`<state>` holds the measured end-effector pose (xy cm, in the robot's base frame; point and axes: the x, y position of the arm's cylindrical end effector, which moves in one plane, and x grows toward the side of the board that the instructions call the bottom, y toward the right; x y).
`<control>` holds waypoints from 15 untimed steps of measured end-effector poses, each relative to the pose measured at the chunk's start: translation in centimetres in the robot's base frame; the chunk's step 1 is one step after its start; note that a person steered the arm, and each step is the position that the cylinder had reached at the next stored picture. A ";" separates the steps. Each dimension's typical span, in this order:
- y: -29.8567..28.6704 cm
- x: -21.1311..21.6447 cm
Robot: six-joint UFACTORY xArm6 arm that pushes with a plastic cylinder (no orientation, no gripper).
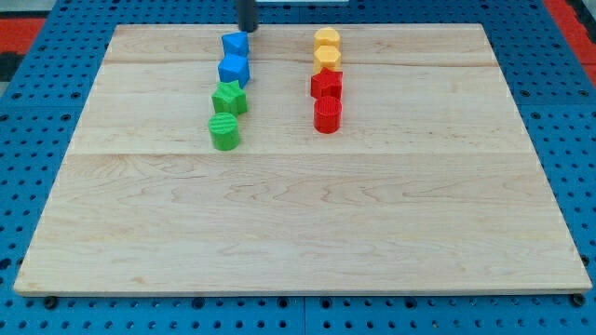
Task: Move yellow heart to the red circle
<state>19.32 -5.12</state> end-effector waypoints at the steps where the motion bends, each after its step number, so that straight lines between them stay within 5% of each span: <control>1: 5.7 0.0; 3: 7.5 0.6; 7: 12.0 10.3; 9: 18.4 7.3; 15: 8.9 16.7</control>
<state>36.01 3.82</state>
